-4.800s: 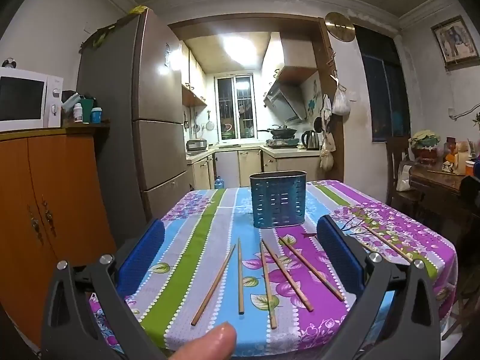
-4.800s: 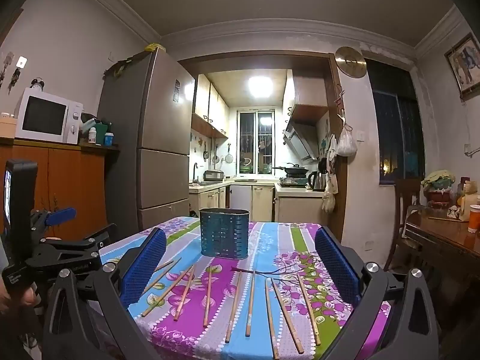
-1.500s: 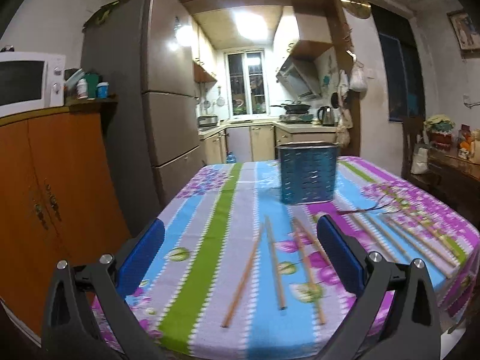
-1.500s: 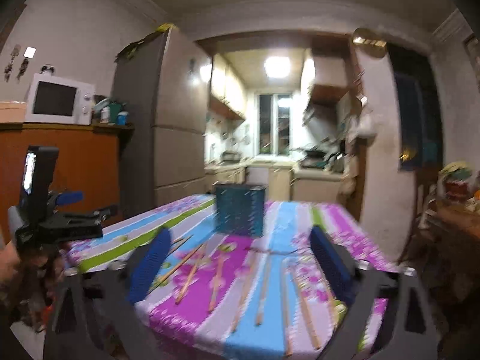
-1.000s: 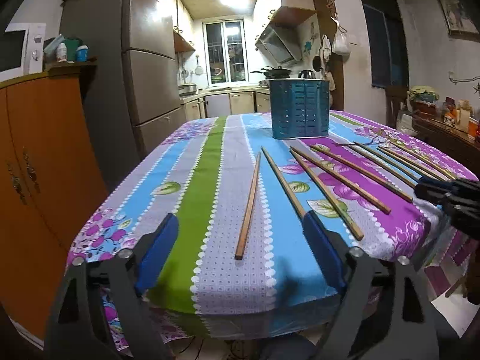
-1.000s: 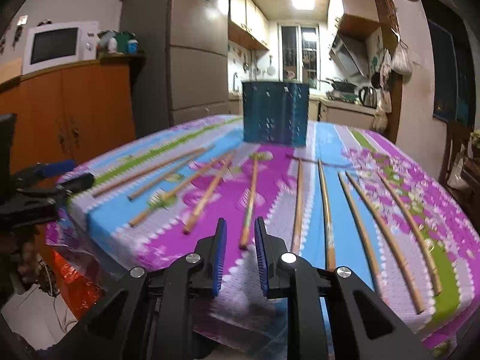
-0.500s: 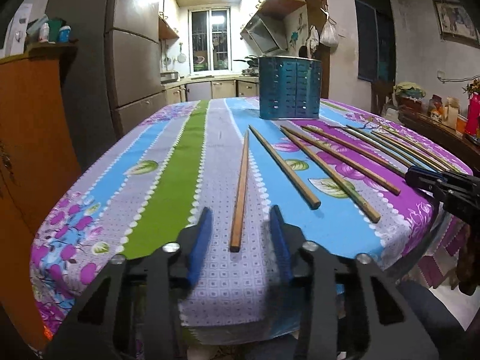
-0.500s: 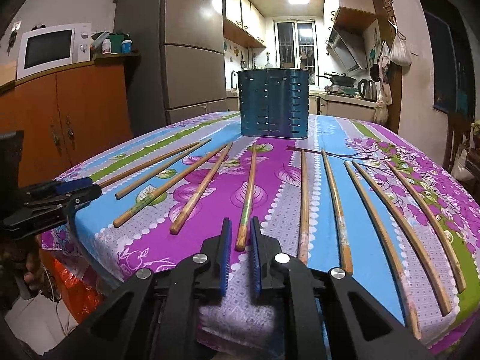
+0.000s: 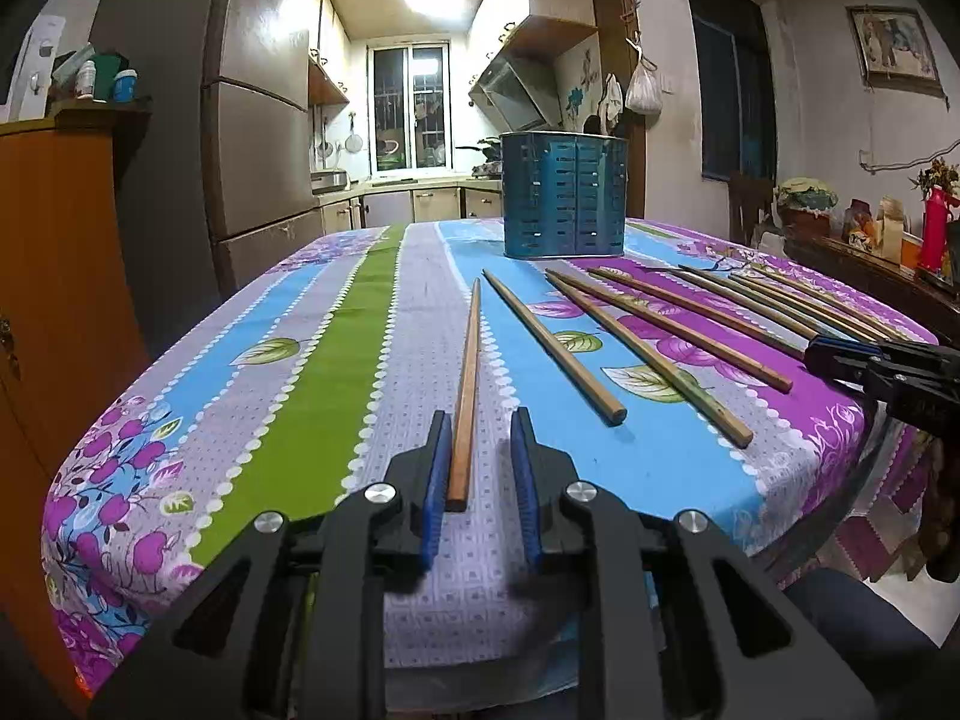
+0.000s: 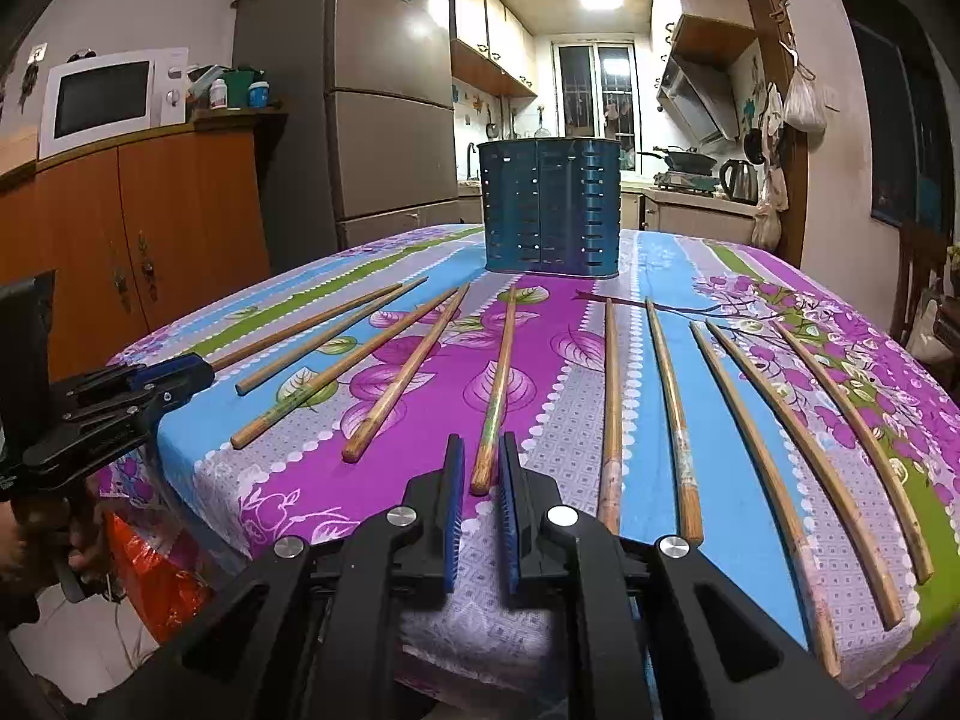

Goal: Organize utensils
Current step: 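Close the left tool on a wooden chopstick while the right tool grasps another chopstick, then lift both held chopsticks upright and carry them over the blue holder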

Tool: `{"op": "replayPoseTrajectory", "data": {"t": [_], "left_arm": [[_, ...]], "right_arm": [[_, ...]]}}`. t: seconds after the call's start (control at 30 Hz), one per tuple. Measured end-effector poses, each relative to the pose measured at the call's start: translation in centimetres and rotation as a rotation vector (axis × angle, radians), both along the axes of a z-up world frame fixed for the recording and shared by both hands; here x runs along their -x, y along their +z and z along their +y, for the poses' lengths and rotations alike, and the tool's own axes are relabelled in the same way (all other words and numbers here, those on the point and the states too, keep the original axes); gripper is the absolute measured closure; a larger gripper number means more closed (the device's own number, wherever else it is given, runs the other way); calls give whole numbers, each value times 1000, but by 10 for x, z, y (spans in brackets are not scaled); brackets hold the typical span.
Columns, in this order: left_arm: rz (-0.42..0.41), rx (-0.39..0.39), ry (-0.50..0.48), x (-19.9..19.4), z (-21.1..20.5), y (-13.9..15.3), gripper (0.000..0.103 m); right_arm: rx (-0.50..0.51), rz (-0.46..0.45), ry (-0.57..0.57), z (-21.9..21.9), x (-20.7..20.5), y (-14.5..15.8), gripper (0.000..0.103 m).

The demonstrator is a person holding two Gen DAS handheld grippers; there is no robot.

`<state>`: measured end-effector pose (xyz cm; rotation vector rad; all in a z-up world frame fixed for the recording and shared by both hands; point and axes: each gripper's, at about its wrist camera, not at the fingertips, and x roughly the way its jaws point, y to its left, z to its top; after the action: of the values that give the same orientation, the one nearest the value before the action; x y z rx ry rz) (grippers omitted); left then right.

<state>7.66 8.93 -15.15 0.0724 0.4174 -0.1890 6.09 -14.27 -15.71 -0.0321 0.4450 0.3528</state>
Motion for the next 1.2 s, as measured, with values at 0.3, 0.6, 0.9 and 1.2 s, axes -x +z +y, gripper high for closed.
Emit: {"op": "replayPoseTrajectory", "data": {"t": [0.3, 0.6, 0.9, 1.2], "left_arm": [[-6, 32, 30, 4, 5, -1, 97], [-70, 32, 4, 16, 0, 33, 98], [-243, 31, -27, 16, -7, 113, 98], [-290, 1, -63, -29, -19, 165, 98]], "right_arm": [[-46, -22, -53, -7, 3, -1, 96], [-47, -137, -63, -16, 26, 47, 96], [-22, -314, -23, -17, 40, 122, 96], [11, -334, 21, -17, -5, 175, 96]]}}
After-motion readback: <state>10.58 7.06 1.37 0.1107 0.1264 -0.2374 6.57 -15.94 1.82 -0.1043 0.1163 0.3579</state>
